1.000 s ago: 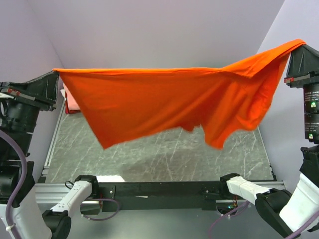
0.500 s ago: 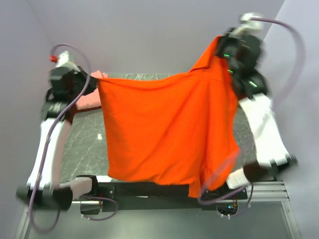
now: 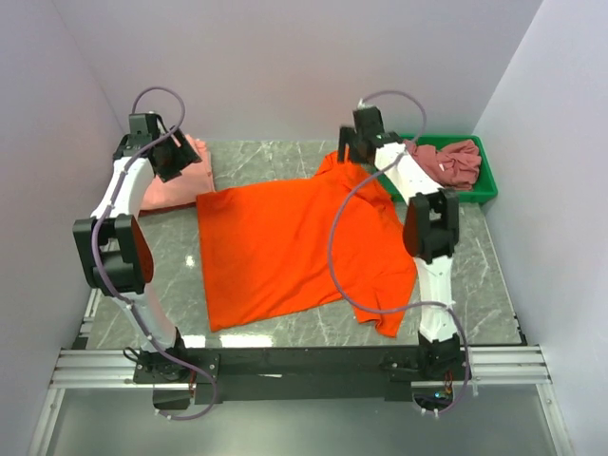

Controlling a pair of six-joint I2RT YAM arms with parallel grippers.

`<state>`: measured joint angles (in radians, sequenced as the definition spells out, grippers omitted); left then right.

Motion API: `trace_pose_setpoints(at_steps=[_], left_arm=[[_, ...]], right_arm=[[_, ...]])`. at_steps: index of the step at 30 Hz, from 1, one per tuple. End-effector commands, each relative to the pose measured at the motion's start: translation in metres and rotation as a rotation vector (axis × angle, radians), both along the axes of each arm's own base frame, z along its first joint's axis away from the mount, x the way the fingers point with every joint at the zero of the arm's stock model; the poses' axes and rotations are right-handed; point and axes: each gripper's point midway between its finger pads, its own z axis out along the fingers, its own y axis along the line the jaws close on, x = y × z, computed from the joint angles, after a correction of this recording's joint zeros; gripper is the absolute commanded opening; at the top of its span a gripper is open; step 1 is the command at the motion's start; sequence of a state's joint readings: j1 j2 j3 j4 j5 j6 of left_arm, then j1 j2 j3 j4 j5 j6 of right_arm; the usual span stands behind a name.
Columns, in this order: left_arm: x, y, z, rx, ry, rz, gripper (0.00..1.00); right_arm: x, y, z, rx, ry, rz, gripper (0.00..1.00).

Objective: Fold and stack the t-shirts
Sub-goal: Flatten the tshirt out

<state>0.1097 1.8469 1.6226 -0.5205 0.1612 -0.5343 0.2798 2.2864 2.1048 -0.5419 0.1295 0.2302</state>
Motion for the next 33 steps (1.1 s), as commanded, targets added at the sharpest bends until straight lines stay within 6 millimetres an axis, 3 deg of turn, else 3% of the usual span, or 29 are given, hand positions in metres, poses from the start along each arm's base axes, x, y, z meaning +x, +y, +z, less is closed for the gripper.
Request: trace_pose_setpoints(at_steps=[1, 2, 3, 4, 5, 6, 7, 8, 9, 11, 12, 14, 15, 17, 23, 33], left_arm=[[-0.01, -0.018, 0.07, -0.017, -0.159, -0.069, 0.75], [-0.022, -0.025, 0.052, -0.036, -0.119, -0.081, 0.75], [-0.029, -0.031, 0.047, -0.049, -0.11, -0.091, 0.75], [-0.037, -0.037, 0.054, -0.054, -0.134, -0.102, 0.75], [-0.051, -0.048, 0.031, -0.08, -0.083, -0.113, 0.75], [-0.06, -0.057, 0.031, -0.105, -0.083, -0.132, 0.75], [-0.072, -0.064, 0.011, -0.127, -0.042, -0.139, 0.75], [-0.08, -0.077, 0.005, -0.152, -0.024, -0.153, 0.75], [-0.087, -0.081, 0.004, -0.163, -0.024, -0.158, 0.75], [-0.106, -0.106, -0.017, -0.182, 0.026, -0.202, 0.75], [-0.112, -0.111, -0.02, -0.186, 0.034, -0.21, 0.75], [-0.127, -0.121, -0.038, -0.214, 0.084, -0.225, 0.75], [-0.131, -0.123, -0.043, -0.224, 0.097, -0.226, 0.75], [-0.144, -0.124, -0.061, -0.24, 0.142, -0.222, 0.75], [-0.169, -0.119, -0.107, -0.224, 0.221, -0.205, 0.75], [-0.18, -0.112, -0.15, -0.196, 0.333, -0.183, 0.76]], right_arm=[[-0.028, -0.001, 0.137, 0.101, -0.278, -0.01, 0.86], [-0.039, -0.006, 0.131, 0.088, -0.247, -0.015, 0.87], [-0.047, -0.006, 0.128, 0.082, -0.227, -0.013, 0.87], [-0.06, -0.008, 0.123, 0.077, -0.199, -0.014, 0.87], [-0.07, -0.008, 0.117, 0.078, -0.173, -0.008, 0.87], [-0.087, -0.007, 0.108, 0.082, -0.146, 0.002, 0.87], [-0.096, -0.007, 0.102, 0.083, -0.131, 0.008, 0.87], [-0.103, -0.004, 0.1, 0.094, -0.133, 0.013, 0.87], [-0.118, -0.004, 0.076, 0.102, -0.082, 0.013, 0.87], [-0.134, -0.003, 0.078, 0.153, -0.086, 0.0, 0.86], [-0.148, -0.004, 0.057, 0.161, -0.037, 0.001, 0.86], [-0.162, -0.003, 0.054, 0.199, -0.03, -0.002, 0.86], [-0.175, -0.003, 0.042, 0.212, 0.002, 0.007, 0.85], [-0.186, -0.002, 0.033, 0.232, 0.023, 0.007, 0.85], [-0.227, -0.004, -0.019, 0.262, 0.147, 0.002, 0.85], [-0.246, 0.004, -0.067, 0.293, 0.273, 0.001, 0.84]])
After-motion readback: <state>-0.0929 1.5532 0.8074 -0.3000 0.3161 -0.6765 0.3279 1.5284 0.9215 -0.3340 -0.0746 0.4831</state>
